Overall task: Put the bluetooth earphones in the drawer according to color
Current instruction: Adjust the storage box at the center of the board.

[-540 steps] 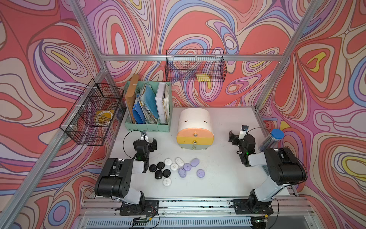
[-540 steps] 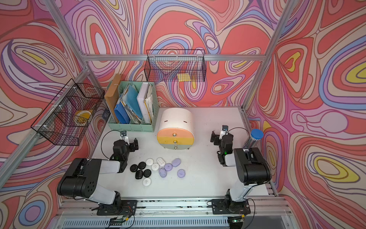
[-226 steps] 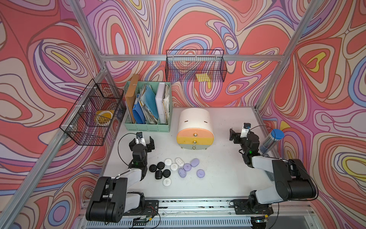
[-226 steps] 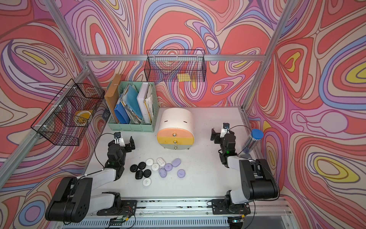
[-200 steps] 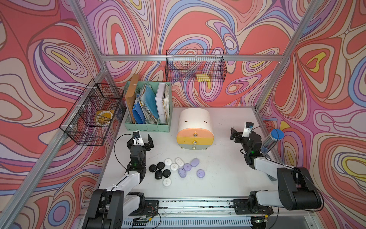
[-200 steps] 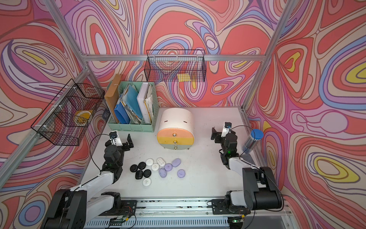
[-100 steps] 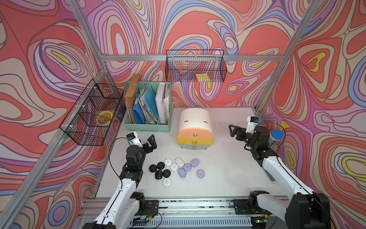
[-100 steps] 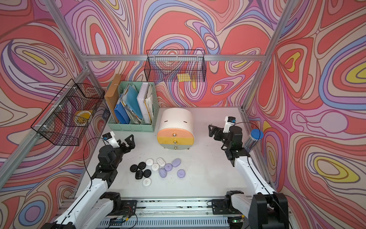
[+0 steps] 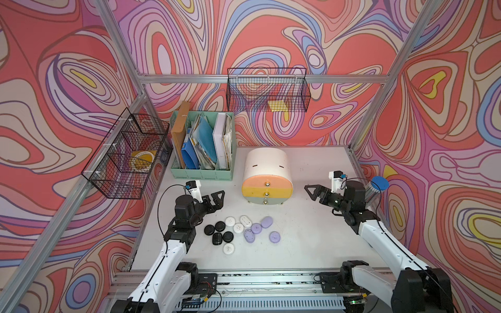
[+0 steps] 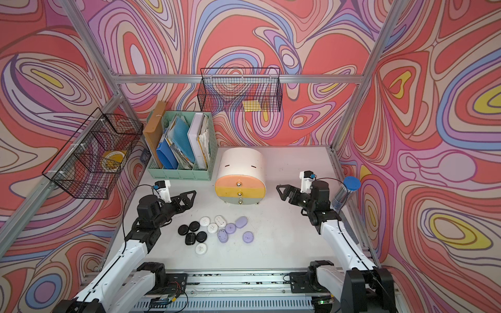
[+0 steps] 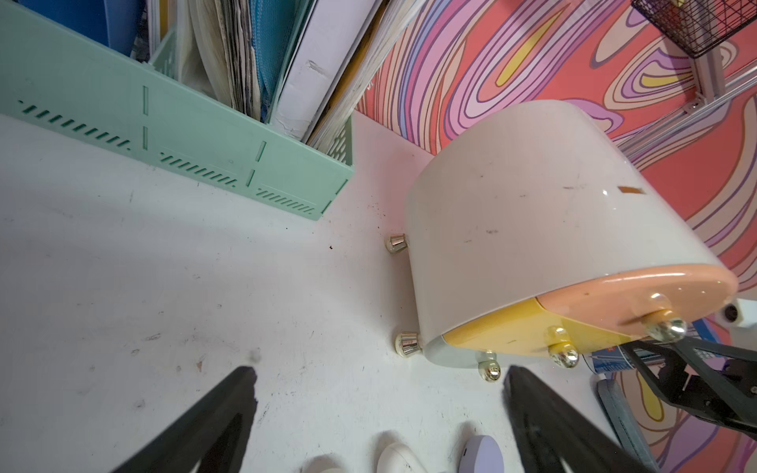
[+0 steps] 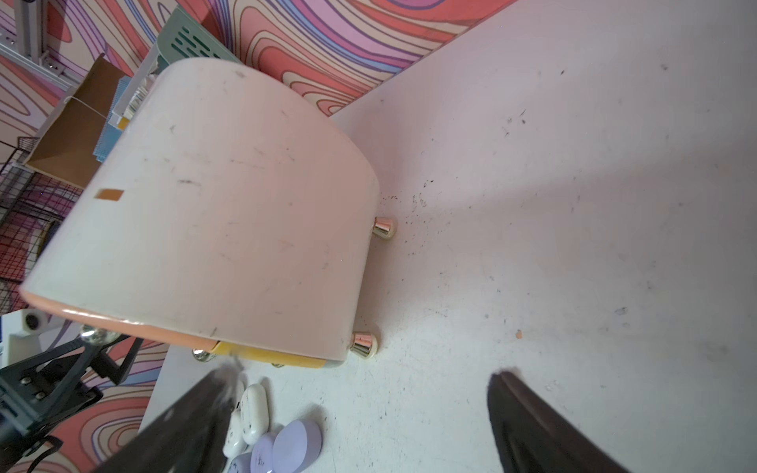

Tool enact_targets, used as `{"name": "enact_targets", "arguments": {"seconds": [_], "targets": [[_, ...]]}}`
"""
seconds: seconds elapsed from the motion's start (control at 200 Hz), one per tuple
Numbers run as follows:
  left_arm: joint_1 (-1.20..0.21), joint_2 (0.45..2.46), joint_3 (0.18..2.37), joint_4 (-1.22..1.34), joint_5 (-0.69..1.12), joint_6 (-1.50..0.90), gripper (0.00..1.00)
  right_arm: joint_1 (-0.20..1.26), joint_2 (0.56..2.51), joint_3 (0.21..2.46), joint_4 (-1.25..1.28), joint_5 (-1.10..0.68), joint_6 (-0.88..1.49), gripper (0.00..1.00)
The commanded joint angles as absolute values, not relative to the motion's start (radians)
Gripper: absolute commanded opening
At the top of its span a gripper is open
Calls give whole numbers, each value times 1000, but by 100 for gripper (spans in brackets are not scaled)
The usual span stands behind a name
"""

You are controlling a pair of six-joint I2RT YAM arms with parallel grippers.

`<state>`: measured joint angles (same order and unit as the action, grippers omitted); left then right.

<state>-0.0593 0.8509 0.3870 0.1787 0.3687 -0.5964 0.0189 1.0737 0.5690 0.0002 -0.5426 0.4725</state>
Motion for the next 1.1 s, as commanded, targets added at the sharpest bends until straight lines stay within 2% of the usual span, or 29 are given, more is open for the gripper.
{"name": "enact_targets", "arguments": {"seconds": [0.0, 0.225, 0.481, 0.701, 0.996, 1.091], "targets": [[-59, 840, 336, 174, 289, -700, 99, 14, 1080, 543, 86, -665, 504, 98], [-55, 895, 286, 332, 339, -737, 99, 65, 1060, 514, 131, -711, 530, 97], [-57, 987, 271, 434, 371, -774, 99, 271, 1068, 529, 40, -584, 441, 98], [-59, 1055, 288, 464, 426, -789, 99, 373, 1098, 539, 10, -524, 397, 98], [-86, 1178, 332, 499, 501, -772, 99, 419, 1179, 593, -10, -476, 374, 98], [-102, 1216, 346, 514, 512, -765, 99, 420, 1214, 635, -37, -442, 377, 95]]}}
